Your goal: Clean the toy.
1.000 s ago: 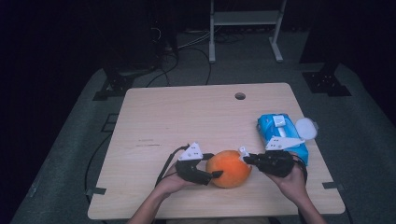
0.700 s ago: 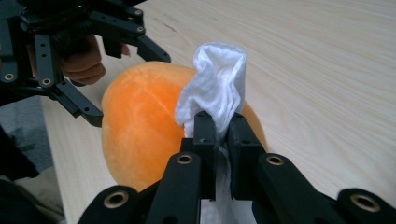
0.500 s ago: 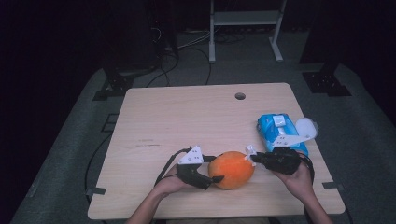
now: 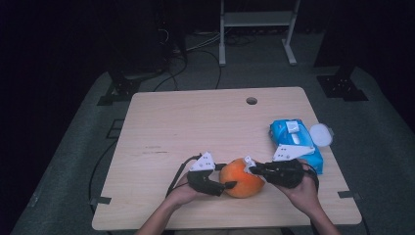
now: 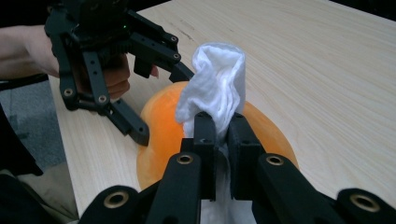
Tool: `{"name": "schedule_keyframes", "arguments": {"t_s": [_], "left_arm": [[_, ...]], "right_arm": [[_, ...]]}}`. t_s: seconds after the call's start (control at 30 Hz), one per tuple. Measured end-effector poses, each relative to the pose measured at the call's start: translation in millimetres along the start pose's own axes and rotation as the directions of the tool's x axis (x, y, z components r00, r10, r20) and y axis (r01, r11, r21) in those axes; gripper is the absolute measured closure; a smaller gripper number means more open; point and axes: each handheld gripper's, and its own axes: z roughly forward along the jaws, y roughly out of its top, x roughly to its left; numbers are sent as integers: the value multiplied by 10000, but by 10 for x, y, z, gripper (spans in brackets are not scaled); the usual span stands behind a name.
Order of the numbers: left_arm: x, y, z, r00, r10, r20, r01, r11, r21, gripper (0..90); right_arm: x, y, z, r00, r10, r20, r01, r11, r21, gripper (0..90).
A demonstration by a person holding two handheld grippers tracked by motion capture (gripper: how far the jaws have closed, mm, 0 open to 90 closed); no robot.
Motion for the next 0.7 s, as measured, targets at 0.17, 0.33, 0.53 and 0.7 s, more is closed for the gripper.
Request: {"name": "schedule_keyframes", "arguments": {"t_s": [0.17, 0.33, 0.53, 0.7], "left_arm": [[16, -12, 17, 9997, 154, 205, -155, 9999, 71, 195], [-9, -78, 142, 9977, 639, 246, -650, 9968, 455, 97], [-53, 94, 9, 9985, 295, 463, -271, 9983, -513, 281], [-119, 318, -227, 9984, 426, 361, -385, 9935, -1068, 293]], "right_arm": [[-227, -177, -45, 9970, 751, 208, -756, 9969, 219, 827], [-328, -233, -60, 9927, 1193, 200, -1197, 9926, 186, 826], [-311, -166, -97, 9908, 1328, 260, -1319, 9907, -325, 829], [-319, -142, -92, 9858, 1638, -359, -1659, 9840, -649, 829]]}}
